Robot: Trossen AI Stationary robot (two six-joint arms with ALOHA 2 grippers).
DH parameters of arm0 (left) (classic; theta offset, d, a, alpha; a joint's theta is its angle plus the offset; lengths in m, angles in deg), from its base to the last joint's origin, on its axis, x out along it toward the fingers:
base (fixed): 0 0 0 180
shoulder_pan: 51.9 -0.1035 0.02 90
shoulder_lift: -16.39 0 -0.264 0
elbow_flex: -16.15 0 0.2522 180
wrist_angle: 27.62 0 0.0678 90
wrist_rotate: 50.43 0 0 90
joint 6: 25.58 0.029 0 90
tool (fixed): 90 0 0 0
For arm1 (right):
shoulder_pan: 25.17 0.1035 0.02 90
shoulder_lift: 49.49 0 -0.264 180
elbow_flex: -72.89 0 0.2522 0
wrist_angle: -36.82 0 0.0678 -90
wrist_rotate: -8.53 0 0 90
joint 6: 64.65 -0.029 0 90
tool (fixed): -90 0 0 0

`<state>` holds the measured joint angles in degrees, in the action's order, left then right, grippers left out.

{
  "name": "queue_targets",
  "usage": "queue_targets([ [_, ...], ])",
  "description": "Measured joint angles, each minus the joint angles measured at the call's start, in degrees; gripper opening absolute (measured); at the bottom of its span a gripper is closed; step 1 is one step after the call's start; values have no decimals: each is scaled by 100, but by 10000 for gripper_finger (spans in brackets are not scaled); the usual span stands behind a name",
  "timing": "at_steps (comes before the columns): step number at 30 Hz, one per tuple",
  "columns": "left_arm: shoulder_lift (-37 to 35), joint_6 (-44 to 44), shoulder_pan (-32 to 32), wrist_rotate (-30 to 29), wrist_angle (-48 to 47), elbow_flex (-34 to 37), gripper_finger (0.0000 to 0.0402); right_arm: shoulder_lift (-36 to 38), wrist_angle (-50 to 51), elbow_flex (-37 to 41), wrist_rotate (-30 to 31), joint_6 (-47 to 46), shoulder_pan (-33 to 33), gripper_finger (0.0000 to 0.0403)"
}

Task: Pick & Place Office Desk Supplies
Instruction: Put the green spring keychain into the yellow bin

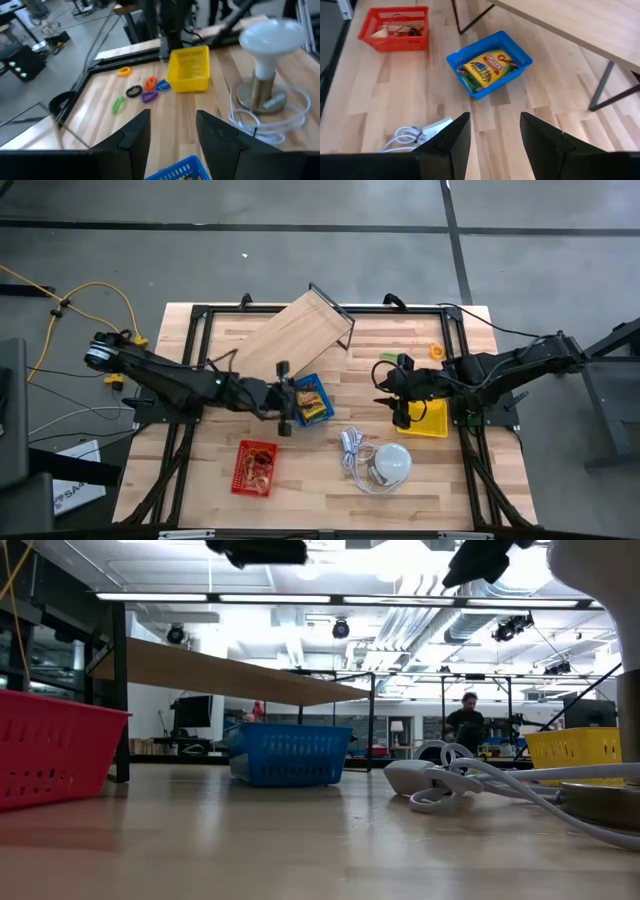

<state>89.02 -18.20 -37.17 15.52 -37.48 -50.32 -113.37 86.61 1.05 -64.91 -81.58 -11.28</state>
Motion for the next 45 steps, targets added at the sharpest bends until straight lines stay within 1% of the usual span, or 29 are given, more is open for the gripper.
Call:
queue_targets([
  [6,-704,-402,-186,8,-250,0,150,0,60,0,-39,25,-219,159],
  [11,-1123,-402,-230,0,-259,0,150,0,136,-2,-19,46,-469,159],
  [16,-1365,-262,-230,-9,-254,-2,150,0,284,-2,-111,70,-777,159],
  [20,-1375,-226,-230,-16,-242,-4,150,0,319,-2,-354,79,-997,159],
  [26,-1345,-226,-230,-18,-234,-4,150,0,348,-2,-365,222,-1240,159],
  [32,-1345,-226,-230,-18,-212,-4,150,0,939,-2,-373,236,-1554,159],
  [35,-1345,-226,-230,-18,-214,-4,150,0,1174,-2,-555,342,-1867,159],
  [38,-1345,-225,-230,-18,-212,-4,150,1,1187,-2,-799,371,-2245,159],
  [45,-1345,-226,-230,-18,-214,-4,150,0,1302,-2,-933,384,-3013,159],
])
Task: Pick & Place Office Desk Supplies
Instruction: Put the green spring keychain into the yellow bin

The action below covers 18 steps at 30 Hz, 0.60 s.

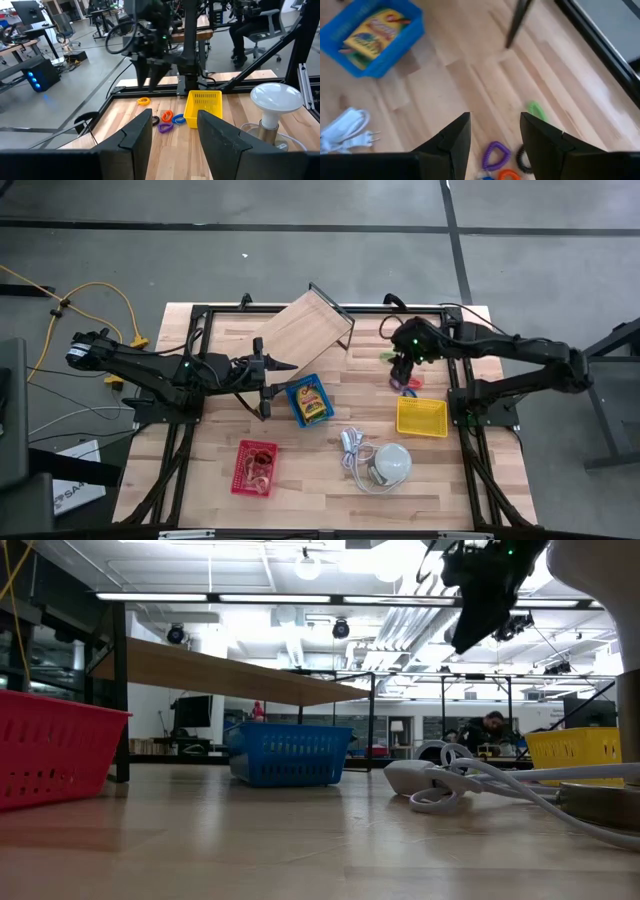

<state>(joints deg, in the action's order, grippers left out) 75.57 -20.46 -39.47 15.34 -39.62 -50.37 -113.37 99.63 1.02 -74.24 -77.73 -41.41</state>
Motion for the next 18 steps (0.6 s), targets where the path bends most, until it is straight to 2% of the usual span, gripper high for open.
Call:
queue_targets([
  [11,0,2,0,-2,-1,0,150,-244,13,0,52,-459,-963,159],
  [18,0,2,0,-2,-2,0,150,-746,-141,0,74,-493,-1371,159],
])
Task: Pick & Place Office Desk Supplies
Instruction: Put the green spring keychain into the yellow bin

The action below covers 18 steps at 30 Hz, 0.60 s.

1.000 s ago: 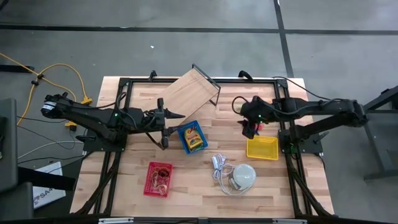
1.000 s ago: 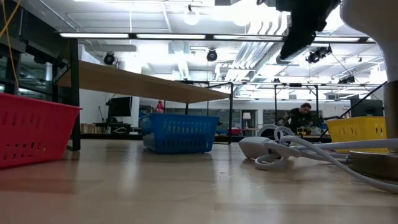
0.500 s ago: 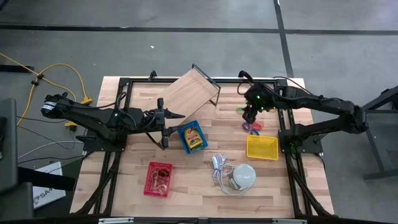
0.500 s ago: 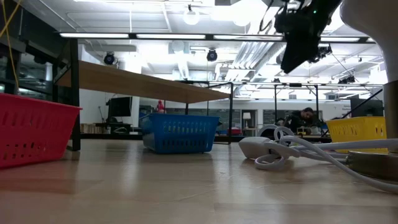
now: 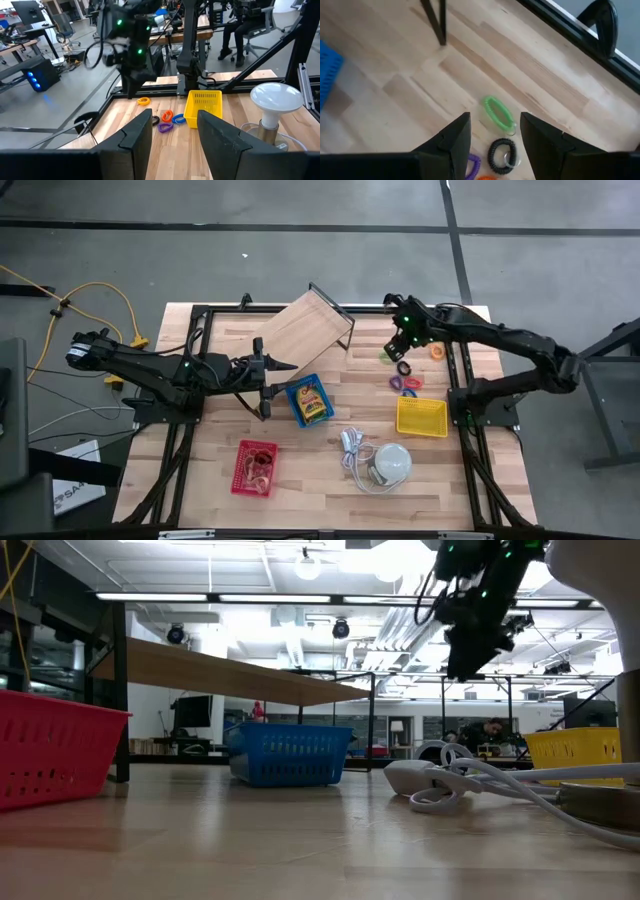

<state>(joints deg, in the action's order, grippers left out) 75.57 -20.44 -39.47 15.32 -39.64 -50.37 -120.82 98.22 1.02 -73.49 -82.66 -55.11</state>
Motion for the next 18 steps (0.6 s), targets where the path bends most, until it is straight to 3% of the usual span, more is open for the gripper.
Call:
queue_targets([
  [8,0,0,0,0,0,0,150,-884,-309,0,-726,1296,-285,159],
  [18,0,0,0,0,0,0,150,-1535,-312,0,-697,1347,-355,159],
])
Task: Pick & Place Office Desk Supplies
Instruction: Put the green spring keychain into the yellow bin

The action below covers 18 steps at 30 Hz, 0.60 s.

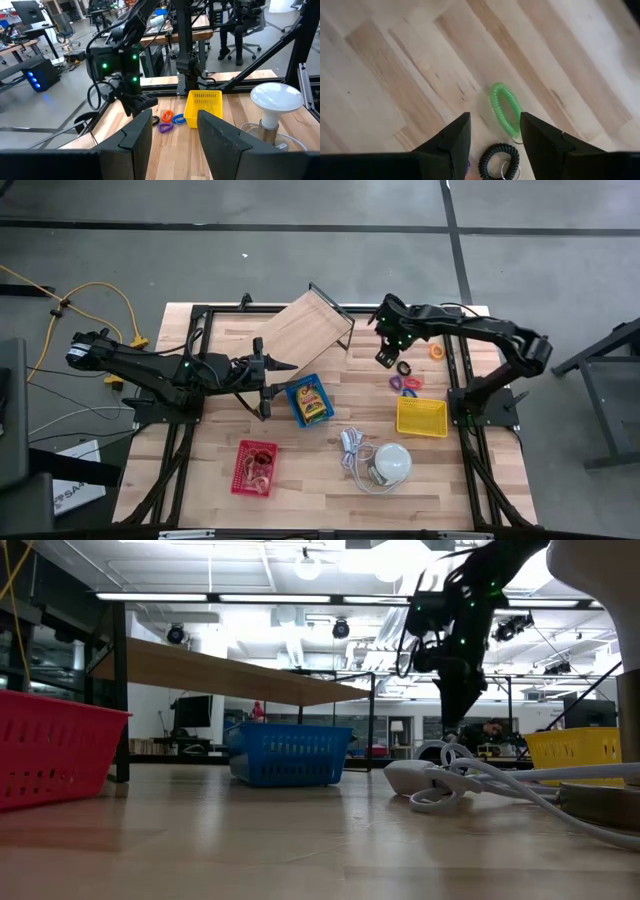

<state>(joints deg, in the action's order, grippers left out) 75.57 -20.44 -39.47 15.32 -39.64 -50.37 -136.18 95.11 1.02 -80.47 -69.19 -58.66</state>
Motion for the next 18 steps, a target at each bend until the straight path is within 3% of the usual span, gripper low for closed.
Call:
queue_targets([
  [10,0,0,0,0,0,0,150,-357,207,0,169,3,0,159],
  [18,0,0,0,0,2,0,150,-575,425,0,182,580,23,159],
])
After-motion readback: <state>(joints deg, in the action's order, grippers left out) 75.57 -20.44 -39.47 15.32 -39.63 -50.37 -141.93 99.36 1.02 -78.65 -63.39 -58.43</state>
